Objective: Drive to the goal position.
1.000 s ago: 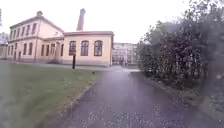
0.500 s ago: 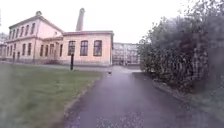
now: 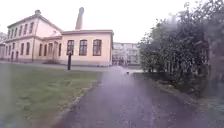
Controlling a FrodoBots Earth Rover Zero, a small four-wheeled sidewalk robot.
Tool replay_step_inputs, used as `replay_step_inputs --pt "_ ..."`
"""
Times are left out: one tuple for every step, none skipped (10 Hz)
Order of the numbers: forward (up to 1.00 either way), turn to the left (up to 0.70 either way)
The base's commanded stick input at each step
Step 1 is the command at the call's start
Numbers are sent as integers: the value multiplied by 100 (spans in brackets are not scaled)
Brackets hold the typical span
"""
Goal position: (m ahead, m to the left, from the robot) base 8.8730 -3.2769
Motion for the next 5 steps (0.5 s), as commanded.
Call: replay_step_inputs --pt "85 0" --pt "85 0" --pt "85 0" --pt "85 -12" --pt "85 -32"
